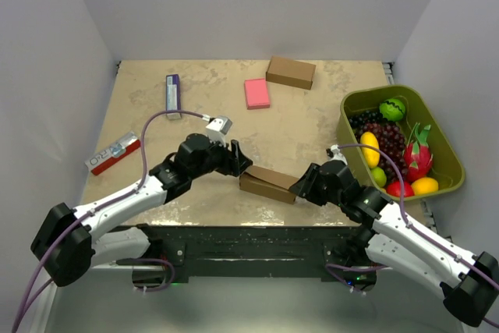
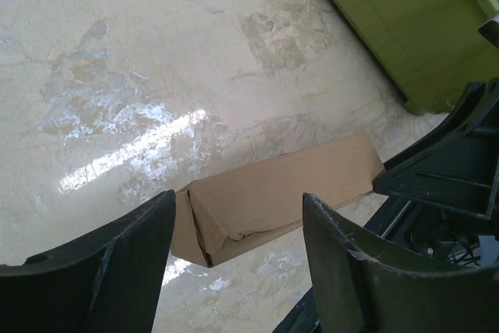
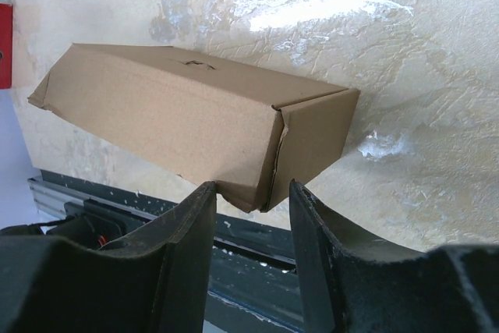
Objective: Fold the paper box
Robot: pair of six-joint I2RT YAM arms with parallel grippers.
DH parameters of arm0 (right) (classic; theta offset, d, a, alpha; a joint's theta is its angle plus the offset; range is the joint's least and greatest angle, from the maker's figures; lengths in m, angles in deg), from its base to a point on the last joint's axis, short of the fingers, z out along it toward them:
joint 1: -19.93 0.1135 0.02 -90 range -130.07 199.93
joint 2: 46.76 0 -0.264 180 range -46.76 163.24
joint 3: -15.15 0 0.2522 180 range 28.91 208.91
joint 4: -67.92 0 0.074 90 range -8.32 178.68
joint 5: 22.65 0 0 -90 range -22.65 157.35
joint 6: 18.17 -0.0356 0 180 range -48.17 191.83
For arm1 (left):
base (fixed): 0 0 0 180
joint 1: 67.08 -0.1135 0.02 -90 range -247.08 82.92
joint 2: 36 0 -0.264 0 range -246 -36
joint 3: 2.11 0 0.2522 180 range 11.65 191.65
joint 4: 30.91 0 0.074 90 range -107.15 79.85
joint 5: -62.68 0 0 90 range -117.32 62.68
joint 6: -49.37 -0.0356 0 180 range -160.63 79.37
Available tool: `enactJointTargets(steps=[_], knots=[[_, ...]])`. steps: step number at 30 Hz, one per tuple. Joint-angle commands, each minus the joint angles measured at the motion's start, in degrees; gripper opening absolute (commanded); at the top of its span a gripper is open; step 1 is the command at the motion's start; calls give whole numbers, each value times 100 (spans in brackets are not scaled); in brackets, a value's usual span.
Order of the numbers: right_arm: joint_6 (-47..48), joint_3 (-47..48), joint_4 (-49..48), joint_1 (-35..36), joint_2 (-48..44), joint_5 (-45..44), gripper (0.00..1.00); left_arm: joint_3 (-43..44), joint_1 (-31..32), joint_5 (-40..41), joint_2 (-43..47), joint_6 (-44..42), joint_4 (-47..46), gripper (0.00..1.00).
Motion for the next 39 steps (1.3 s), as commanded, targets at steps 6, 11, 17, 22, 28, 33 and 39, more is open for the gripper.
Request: enactJointTargets(steps=[6, 11, 17, 22, 28, 33, 39], knots=[[37, -66, 138, -21, 41, -254, 44, -355, -295, -439, -219, 391, -906, 45], [64, -65, 121, -12, 85, -245, 44, -487, -313, -510, -325, 391, -985, 38], [55, -92, 103, -21, 76, -228, 44, -724, -313, -475, -387, 435, -1082, 23], [55, -92, 138, -21, 32, -245, 44, -891, -313, -483, -387, 479, -1117, 14], [64, -83, 147, -21, 23, -237, 44, -1050, -313, -387, -395, 400, -1012, 9], [64, -74, 147, -21, 24, -245, 44, -936, -313, -159, -272, 224, -766, 15], [55, -83, 130, -21, 41, -254, 43, -768, -313, -9, -272, 92, -529, 22]])
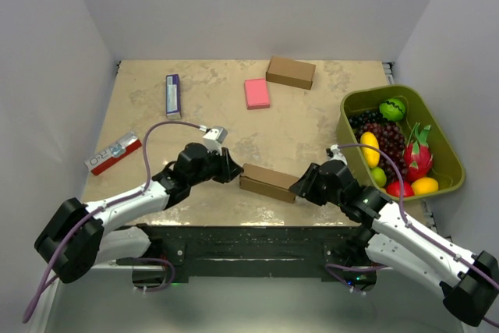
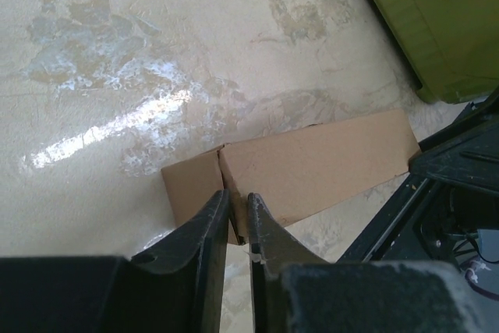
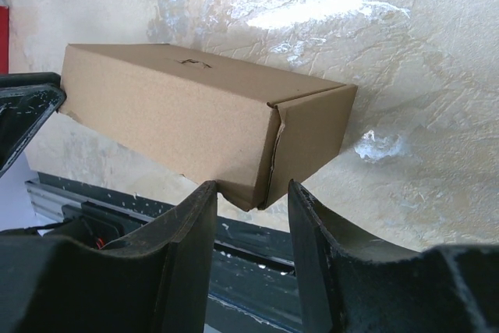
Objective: Fold the paper box
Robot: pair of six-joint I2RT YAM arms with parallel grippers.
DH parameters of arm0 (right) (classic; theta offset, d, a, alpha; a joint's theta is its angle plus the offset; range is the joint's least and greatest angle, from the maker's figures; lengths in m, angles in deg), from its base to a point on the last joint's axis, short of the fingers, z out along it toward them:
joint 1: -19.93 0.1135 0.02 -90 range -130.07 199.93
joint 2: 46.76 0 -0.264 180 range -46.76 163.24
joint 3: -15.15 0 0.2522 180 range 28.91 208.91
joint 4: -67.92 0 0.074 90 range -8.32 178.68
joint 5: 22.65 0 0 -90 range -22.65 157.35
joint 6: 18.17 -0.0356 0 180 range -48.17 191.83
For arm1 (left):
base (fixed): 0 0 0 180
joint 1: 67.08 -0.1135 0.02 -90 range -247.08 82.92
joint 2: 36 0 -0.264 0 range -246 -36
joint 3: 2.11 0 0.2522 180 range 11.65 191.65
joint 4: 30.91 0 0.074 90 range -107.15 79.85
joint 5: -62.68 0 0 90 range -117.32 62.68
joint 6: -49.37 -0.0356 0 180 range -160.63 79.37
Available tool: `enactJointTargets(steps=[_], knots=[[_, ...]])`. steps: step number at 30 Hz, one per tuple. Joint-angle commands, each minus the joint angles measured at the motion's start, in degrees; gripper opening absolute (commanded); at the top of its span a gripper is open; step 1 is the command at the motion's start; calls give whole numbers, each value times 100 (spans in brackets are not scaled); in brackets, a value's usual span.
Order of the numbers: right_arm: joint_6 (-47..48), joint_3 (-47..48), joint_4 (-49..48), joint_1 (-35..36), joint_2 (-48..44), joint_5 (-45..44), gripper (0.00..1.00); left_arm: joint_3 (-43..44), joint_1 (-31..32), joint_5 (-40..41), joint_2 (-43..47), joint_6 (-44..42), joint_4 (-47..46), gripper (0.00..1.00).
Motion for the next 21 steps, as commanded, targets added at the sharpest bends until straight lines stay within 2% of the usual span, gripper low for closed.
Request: enactJointTargets(steps=[1, 7, 15, 21], knots=[[62, -74, 156, -21, 26, -232, 43, 132, -29, 345, -6, -336, 475, 23], [62, -83, 173, -12, 8, -241, 43, 97, -37, 214, -120, -337, 431, 27], [70, -92, 191, -21, -36, -259, 39, -158, -29, 126, -50, -249, 580, 26], [88, -101, 244, -12, -115, -294, 38, -710, -20, -120, -6, -12, 238, 23]])
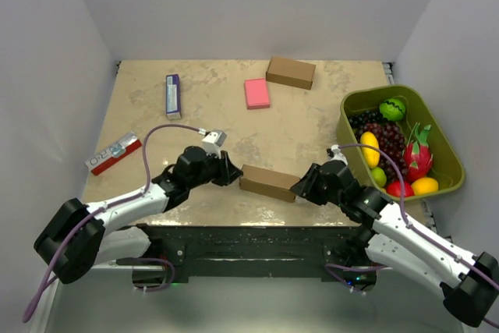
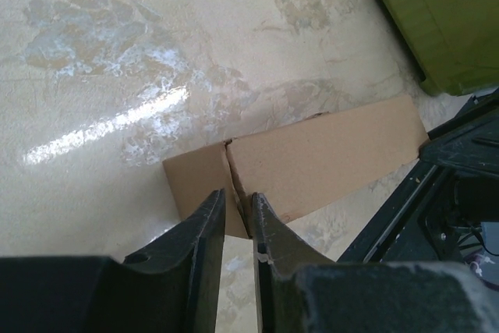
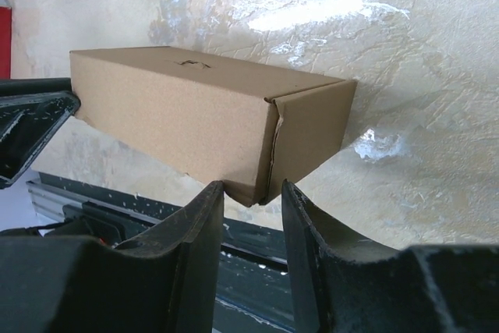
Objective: Fold the paper box
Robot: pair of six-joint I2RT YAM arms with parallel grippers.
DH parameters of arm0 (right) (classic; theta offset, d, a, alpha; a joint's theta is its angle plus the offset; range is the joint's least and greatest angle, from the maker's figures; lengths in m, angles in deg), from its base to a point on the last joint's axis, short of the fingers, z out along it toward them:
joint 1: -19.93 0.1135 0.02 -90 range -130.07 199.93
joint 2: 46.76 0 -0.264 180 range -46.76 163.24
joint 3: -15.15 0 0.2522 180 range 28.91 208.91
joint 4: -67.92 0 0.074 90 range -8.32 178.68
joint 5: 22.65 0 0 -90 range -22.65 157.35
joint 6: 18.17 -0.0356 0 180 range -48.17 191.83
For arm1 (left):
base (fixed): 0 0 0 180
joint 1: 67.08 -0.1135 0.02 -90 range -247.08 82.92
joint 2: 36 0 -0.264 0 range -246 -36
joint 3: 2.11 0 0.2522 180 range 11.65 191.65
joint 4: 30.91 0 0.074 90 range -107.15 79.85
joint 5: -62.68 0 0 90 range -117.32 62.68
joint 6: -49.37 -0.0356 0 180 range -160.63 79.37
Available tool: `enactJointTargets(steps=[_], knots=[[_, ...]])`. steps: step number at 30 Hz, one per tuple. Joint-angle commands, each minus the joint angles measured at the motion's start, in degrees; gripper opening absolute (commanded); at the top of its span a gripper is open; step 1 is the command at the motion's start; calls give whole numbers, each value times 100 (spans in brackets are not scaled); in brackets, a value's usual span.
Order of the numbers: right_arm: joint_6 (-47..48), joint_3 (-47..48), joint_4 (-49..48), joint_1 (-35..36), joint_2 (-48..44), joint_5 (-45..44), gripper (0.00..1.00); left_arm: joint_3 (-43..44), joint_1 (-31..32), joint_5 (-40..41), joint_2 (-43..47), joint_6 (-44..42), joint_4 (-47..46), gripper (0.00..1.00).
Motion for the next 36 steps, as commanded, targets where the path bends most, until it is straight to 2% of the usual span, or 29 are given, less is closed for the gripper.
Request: enactJointTargets(steps=[1, 12, 23, 30, 36], knots=[[84, -116, 233, -21, -80, -292, 38, -598, -26, -94, 23, 78, 168, 22], [294, -37, 102, -12, 69, -397, 34, -783, -26, -393, -91, 17, -299, 9], [136, -494, -259, -21, 113, -230, 20, -713, -26, -332, -276, -194, -325, 7], [602, -170, -391, -21, 297, -362, 10, -739, -26, -332, -153, -238, -632, 7], [927, 42, -303, -12, 228, -91, 8, -994, -26, -410, 259, -159, -923, 7]])
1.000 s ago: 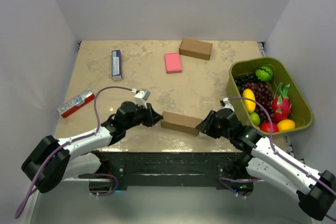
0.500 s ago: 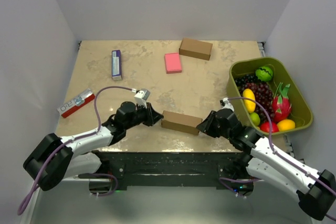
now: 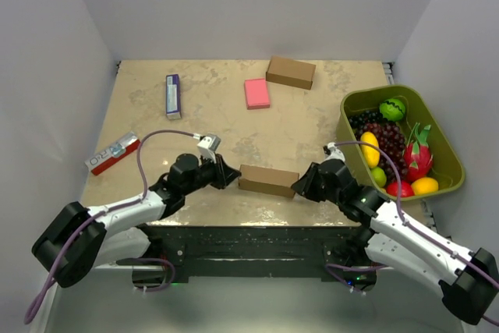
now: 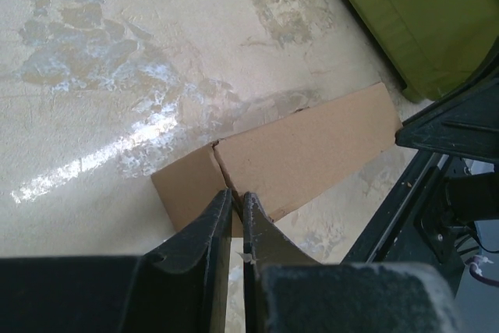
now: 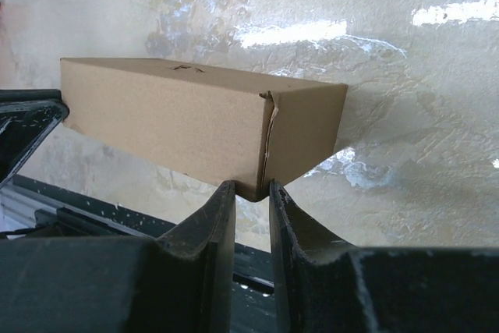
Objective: Fold the paper box
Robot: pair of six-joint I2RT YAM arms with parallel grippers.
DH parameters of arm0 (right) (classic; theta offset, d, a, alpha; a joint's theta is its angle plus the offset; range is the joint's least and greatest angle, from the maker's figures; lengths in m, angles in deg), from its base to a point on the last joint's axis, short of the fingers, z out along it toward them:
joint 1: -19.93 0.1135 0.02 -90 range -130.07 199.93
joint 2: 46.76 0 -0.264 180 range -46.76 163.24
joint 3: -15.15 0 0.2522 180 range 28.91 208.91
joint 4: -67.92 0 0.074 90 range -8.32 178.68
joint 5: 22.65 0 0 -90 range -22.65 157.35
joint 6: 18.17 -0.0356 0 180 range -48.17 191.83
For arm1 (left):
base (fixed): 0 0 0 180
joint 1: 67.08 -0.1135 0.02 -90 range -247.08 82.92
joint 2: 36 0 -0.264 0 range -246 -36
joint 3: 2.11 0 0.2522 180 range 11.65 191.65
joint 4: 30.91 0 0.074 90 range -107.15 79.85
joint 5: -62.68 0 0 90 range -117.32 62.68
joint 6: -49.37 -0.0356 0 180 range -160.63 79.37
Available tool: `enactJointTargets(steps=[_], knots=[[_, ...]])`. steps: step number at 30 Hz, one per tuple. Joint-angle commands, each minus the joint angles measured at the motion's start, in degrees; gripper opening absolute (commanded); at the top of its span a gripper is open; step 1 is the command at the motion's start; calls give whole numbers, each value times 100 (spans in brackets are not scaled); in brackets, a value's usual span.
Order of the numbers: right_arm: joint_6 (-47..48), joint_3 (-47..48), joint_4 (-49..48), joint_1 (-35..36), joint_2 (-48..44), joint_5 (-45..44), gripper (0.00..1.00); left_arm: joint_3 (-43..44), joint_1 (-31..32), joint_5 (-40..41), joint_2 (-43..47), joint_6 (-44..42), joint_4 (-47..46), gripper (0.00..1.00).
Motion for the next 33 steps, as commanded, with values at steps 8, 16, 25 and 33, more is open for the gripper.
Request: enactJointTargets(steps=[8, 16, 25, 33], knots=[[357, 115, 516, -3, -380, 631, 12, -549, 59, -480, 671, -51, 606, 12], [444, 88, 386, -3, -416, 639, 22, -584, 68, -296, 988, -69, 879, 35], [725, 236, -65, -12, 244, 789, 41, -225, 50, -32, 531, -183, 712, 58], [1331, 931, -169, -56, 770, 139, 80, 302, -257, 425, 391, -587, 1134, 79]])
